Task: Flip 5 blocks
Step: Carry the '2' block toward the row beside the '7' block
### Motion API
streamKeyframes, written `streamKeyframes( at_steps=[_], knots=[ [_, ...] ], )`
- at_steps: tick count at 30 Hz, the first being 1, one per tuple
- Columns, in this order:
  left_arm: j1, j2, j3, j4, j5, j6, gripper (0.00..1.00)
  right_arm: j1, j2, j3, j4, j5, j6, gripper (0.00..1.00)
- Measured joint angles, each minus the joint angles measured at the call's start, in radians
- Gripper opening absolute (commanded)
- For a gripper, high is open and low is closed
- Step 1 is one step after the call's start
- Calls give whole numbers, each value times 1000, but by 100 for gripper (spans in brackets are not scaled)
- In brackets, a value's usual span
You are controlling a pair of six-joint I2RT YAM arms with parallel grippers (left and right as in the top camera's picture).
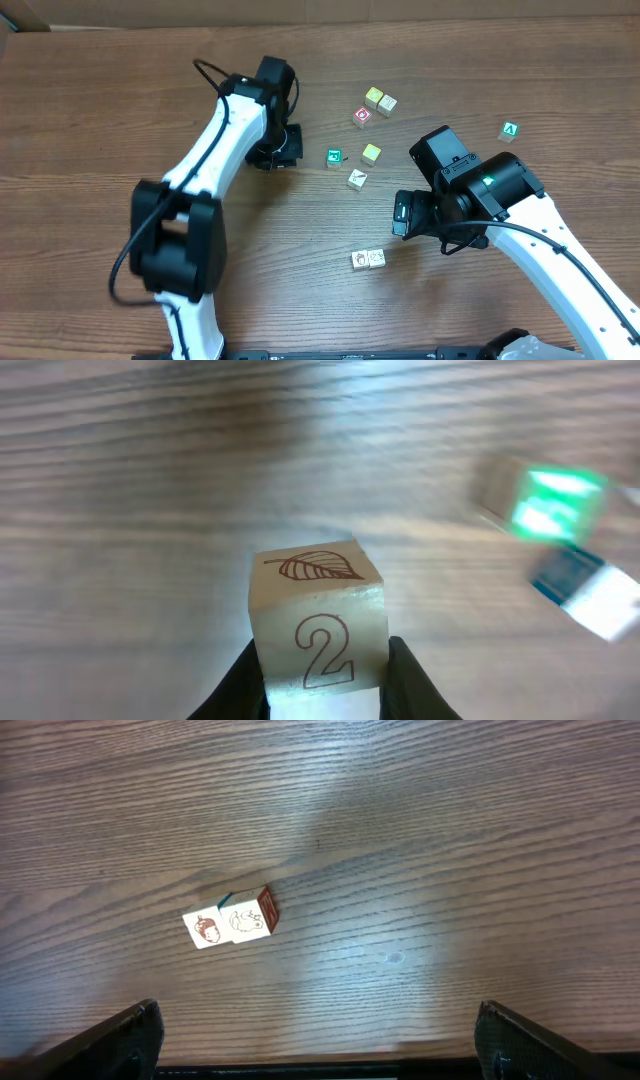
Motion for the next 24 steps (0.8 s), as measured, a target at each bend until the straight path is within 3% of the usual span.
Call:
streamKeyframes(
  at_steps=[6, 13, 24],
  knots=[
    [-121, -216, -58, 5, -42, -35, 5, 0, 0, 0, -11, 0, -4, 100],
    [-287, -432, -339, 111, -69, -160, 5, 0, 0, 0, -10, 0, -4, 100],
    [-552, -523, -751, 409, -82, -389, 8, 0, 0, 0, -15, 0, -7, 100]
  ],
)
